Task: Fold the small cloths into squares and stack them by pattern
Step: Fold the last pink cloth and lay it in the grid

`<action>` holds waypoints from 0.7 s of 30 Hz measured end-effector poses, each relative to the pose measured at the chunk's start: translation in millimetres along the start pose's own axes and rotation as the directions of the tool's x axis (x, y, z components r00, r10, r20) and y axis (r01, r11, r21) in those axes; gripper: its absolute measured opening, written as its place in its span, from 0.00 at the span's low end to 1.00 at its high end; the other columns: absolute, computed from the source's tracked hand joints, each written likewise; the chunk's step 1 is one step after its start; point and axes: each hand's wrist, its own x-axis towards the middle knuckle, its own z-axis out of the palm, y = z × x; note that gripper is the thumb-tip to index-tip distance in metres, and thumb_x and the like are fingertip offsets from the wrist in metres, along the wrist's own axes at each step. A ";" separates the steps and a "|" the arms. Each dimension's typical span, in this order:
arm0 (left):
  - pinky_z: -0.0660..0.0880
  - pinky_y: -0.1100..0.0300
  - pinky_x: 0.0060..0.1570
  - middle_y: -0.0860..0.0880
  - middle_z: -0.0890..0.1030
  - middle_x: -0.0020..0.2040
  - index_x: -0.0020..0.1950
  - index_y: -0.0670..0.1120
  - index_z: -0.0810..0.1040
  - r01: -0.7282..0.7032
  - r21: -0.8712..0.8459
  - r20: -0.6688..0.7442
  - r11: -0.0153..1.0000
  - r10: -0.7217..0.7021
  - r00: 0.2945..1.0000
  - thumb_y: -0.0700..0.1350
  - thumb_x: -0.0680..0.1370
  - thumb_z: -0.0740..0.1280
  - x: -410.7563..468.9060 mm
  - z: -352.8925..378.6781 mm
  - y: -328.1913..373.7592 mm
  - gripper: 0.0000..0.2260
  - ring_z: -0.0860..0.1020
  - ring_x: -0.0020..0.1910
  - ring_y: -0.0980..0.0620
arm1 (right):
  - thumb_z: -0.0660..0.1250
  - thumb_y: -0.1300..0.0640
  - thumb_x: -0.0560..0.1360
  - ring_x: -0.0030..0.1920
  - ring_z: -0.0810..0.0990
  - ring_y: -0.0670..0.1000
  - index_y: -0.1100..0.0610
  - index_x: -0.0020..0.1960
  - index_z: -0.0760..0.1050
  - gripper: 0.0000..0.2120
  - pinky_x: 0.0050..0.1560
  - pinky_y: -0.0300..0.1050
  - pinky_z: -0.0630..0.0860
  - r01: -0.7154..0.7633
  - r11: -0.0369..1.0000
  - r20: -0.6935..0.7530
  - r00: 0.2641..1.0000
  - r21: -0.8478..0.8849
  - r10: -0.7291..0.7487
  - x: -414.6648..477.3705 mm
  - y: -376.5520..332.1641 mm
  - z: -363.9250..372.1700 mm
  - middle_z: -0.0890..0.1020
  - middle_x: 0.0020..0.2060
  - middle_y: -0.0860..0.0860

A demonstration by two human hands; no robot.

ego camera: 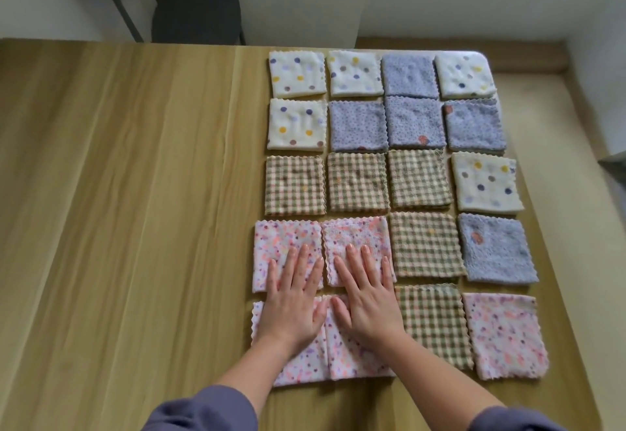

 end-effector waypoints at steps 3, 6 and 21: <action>0.52 0.36 0.71 0.42 0.50 0.79 0.78 0.46 0.57 -0.001 0.007 -0.017 1.000 0.002 1.000 0.58 0.77 0.55 2.8 -0.3 -2.8 0.32 0.48 0.78 0.43 | 0.54 0.40 0.77 0.78 0.49 0.57 0.53 0.78 0.58 0.33 0.72 0.64 0.49 0.005 1.000 0.008 1.000 0.009 -0.005 3.6 0.1 -0.7 0.54 0.78 0.55; 0.52 0.37 0.71 0.43 0.50 0.79 0.78 0.46 0.57 -0.008 0.016 -0.020 1.000 0.009 1.000 0.58 0.77 0.54 3.9 0.1 -3.9 0.31 0.48 0.78 0.43 | 0.53 0.40 0.77 0.78 0.47 0.57 0.53 0.78 0.56 0.33 0.73 0.63 0.48 -0.009 1.000 0.033 0.999 0.022 0.009 5.6 -0.6 -2.5 0.52 0.78 0.54; 0.48 0.38 0.72 0.41 0.54 0.78 0.77 0.46 0.56 0.111 -0.009 -0.109 0.994 -0.112 0.988 0.53 0.75 0.54 5.0 -1.3 17.6 0.31 0.53 0.77 0.41 | 0.44 0.40 0.80 0.78 0.43 0.57 0.53 0.79 0.51 0.31 0.73 0.61 0.41 0.069 0.994 0.057 0.996 0.085 -0.074 5.5 12.1 -16.9 0.50 0.78 0.54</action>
